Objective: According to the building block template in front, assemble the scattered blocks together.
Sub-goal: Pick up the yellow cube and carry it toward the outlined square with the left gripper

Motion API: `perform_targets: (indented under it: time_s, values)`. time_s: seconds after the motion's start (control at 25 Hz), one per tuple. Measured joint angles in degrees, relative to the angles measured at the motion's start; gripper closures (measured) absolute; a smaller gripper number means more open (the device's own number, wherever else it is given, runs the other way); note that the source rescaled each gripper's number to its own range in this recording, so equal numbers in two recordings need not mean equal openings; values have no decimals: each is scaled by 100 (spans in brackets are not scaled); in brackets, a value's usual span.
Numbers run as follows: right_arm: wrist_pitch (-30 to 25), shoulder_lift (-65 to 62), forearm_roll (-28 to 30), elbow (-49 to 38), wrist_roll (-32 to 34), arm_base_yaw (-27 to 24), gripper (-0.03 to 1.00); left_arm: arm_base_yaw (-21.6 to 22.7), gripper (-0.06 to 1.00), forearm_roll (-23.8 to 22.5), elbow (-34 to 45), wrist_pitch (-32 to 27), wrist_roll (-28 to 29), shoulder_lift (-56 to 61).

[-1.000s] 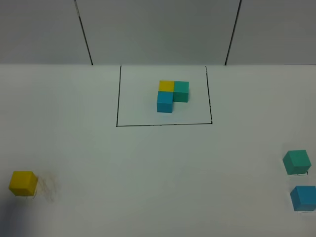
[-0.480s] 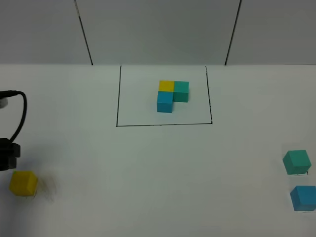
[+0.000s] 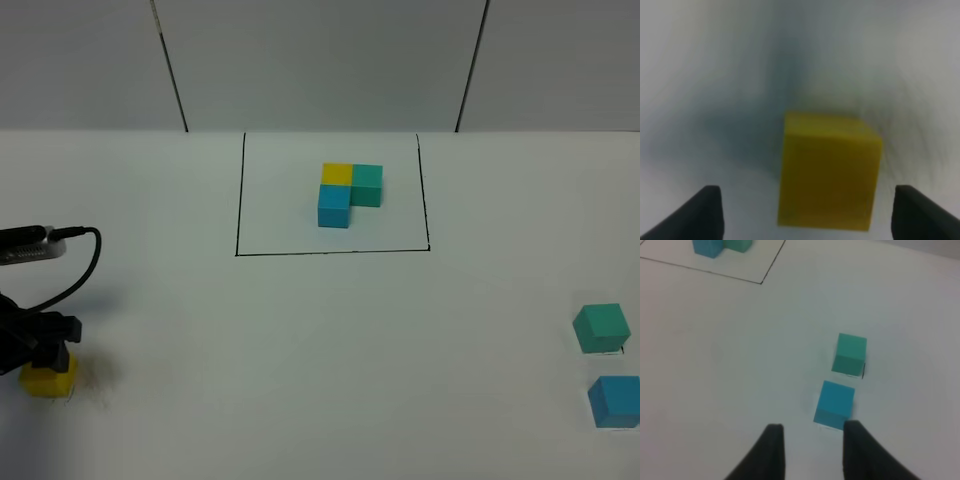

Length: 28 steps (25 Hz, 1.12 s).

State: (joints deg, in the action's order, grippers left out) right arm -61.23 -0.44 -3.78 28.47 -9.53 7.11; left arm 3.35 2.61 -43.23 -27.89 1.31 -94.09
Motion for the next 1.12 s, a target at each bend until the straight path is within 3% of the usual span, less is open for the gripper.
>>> perform_targets:
  time_s: [0.2,0.48,0.6,0.68,0.72,0.88,1.0,1.12]
  values:
    - [0,0,0,0,0,0,97,0,43,0,0,419,-18,-277]
    - [0,0,0,0,0,0,97,0,44,5,-21,520,-23,-534]
    - [0,0,0,0,0,0,97,0,59,6,-21,534,-23,-538]
    - [0,0,0,0,0,0,97,0,90,6,-21,547,-23,-541]
    - [0,0,0,0,0,0,97,0,94,6,-26,559,-23,-541]
    - [0,0,0,0,0,0,97,-82,94,-85,-325,355,-182,-552]
    - [0,0,0,0,0,0,97,-587,94,-96,-921,-188,-918,-547]
    - [0,0,0,0,0,0,97,-1404,94,147,-1535,-690,-2446,-547]
